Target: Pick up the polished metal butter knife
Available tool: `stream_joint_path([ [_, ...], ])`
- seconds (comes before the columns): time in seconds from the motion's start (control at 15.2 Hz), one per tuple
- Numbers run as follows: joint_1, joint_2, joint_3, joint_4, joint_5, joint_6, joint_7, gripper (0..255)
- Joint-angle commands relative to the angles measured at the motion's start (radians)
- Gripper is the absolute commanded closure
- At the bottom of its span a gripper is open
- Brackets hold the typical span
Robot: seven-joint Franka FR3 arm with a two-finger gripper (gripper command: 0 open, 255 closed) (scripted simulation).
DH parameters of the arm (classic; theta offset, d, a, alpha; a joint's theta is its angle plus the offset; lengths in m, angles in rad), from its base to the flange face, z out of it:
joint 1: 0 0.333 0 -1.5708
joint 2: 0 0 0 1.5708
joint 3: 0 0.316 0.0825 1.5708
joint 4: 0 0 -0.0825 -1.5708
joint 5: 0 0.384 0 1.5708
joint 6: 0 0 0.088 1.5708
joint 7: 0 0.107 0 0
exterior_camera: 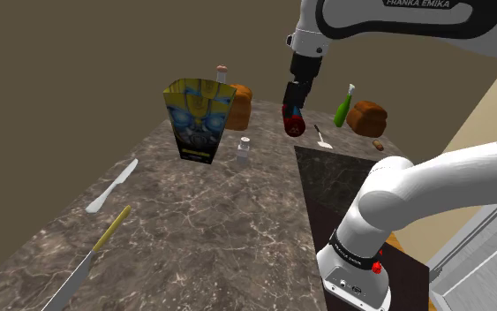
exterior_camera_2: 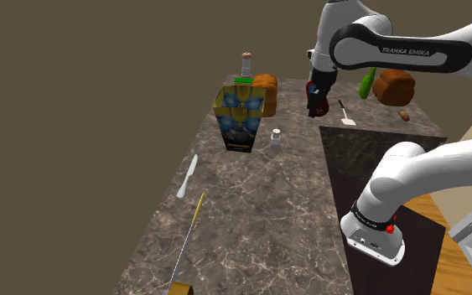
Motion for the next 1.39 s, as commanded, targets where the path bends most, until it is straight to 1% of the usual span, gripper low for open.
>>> stream_joint_path([
  [0.0,0.000,0.000,0.000,0.000,0.000,0.000,0.000,0],
  [0.33,0.008,0.036,0.106,-0.042,0.113,0.052,0.217,0],
  [0.66,0.015,0.118,0.211,-0.046,0.220,0.128,0.428,0],
  [0.99,0.013,0.240,0.312,-0.011,0.307,0.221,0.632,0],
  [1.32,0.000,0.395,0.407,0.060,0.357,0.321,0.832,0],
])
